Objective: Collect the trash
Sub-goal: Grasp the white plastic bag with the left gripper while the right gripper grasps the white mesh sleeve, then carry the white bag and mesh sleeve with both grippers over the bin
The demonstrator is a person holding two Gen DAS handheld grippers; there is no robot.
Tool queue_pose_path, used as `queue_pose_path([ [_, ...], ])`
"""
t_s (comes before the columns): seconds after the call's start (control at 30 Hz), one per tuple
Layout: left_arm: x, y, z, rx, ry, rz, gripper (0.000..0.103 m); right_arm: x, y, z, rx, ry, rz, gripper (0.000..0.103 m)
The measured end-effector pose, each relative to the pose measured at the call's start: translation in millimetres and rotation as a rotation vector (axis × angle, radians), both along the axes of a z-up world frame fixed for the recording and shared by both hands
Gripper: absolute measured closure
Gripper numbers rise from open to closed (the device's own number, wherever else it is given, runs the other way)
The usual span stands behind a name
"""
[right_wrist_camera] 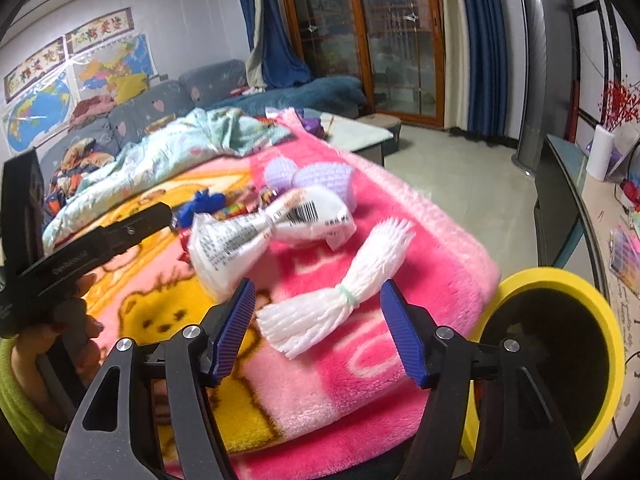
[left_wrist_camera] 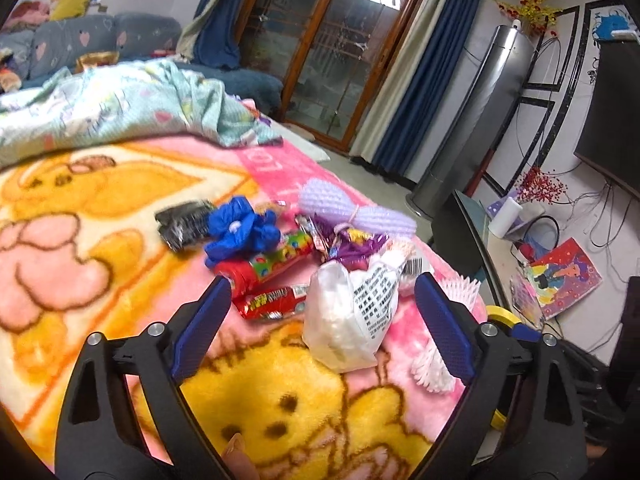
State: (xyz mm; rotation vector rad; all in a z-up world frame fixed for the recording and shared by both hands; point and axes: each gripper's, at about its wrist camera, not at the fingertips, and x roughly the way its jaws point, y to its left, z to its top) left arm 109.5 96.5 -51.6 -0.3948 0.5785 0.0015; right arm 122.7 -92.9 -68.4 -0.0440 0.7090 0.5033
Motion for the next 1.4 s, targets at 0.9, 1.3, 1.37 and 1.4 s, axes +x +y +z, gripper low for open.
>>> queue_pose_path([
  [0.9, 31.4, -19.4, -36.5, -0.122, 0.120, -0.131, 0.056, 31.5, 2.1, -46.2, 0.066, 0.202, 0.039, 0.085],
  [1.3, 23.9, -16.1, -37.6, -0.139, 0.132, -0.144, 0.076, 23.3, -2.2, -37.9, 0.054, 0.195, 0.053, 0.088],
  [1.37, 20.6, -14.5, -35.6, -0.142, 0.126, -0.145, 0.077, 21.2, -2.2, -34.8, 0.054, 0.188, 0.057, 0.088],
  [1.4, 18.8, -13.6, -34.6, -0.143, 0.124, -0.144, 0.077, 20.1, -2.8, -33.0, 0.055, 0.185, 0.058, 0.088],
])
